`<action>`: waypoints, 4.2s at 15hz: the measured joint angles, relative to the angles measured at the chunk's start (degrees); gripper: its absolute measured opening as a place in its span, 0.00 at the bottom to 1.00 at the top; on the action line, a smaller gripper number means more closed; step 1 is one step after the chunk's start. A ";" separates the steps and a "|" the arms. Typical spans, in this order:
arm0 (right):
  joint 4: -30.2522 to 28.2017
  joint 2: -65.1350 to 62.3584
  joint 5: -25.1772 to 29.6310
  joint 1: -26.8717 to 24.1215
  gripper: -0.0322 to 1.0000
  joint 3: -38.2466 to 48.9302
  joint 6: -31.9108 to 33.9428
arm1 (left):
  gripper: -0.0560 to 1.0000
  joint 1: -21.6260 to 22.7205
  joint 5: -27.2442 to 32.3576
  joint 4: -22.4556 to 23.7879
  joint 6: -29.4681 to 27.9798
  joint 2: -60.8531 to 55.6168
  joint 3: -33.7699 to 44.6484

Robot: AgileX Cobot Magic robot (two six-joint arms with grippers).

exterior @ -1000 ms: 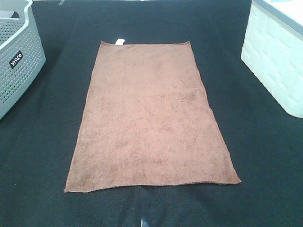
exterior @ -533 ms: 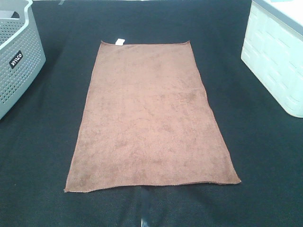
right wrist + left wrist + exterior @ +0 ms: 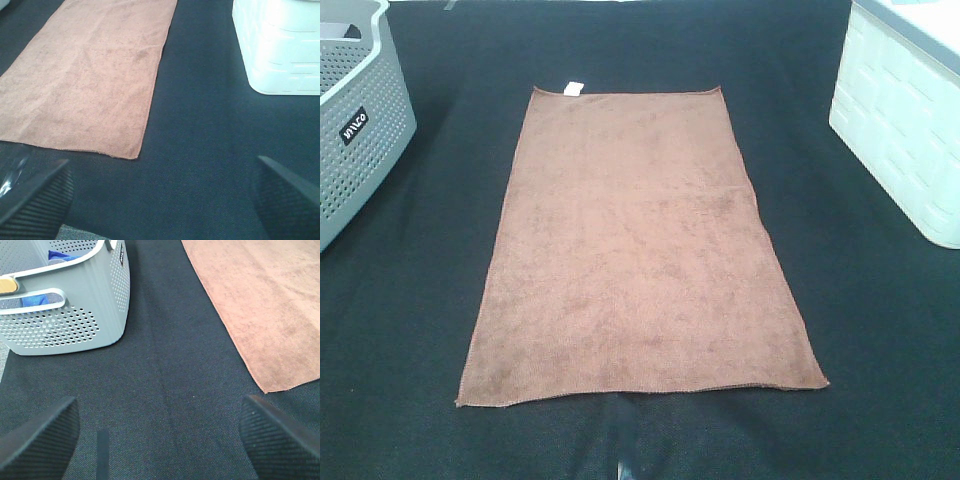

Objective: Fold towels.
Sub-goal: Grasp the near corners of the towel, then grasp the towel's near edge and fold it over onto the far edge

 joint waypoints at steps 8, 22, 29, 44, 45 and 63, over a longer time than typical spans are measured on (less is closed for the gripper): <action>0.00 0.00 0.00 0.00 0.90 0.00 0.00 | 0.83 0.00 0.00 0.00 0.00 0.00 0.00; 4.30 47.67 -22.12 0.00 0.89 -10.94 2.92 | 0.77 0.00 -42.06 -21.83 -4.93 40.74 3.32; 13.64 77.81 -20.80 0.00 0.88 -12.55 -1.72 | 0.77 0.00 -34.21 -43.89 19.37 77.69 -2.46; 36.67 102.73 -31.11 9.05 0.75 -12.72 -20.28 | 0.77 -7.73 -29.56 -83.25 54.14 103.99 -3.55; 38.27 103.88 -31.11 9.05 0.74 -12.78 -21.26 | 0.76 -8.54 -29.28 -84.11 55.23 105.42 -4.01; 46.98 102.33 -21.03 9.05 0.03 -12.61 -25.44 | 0.05 -9.17 -24.41 -55.18 33.98 97.98 -10.14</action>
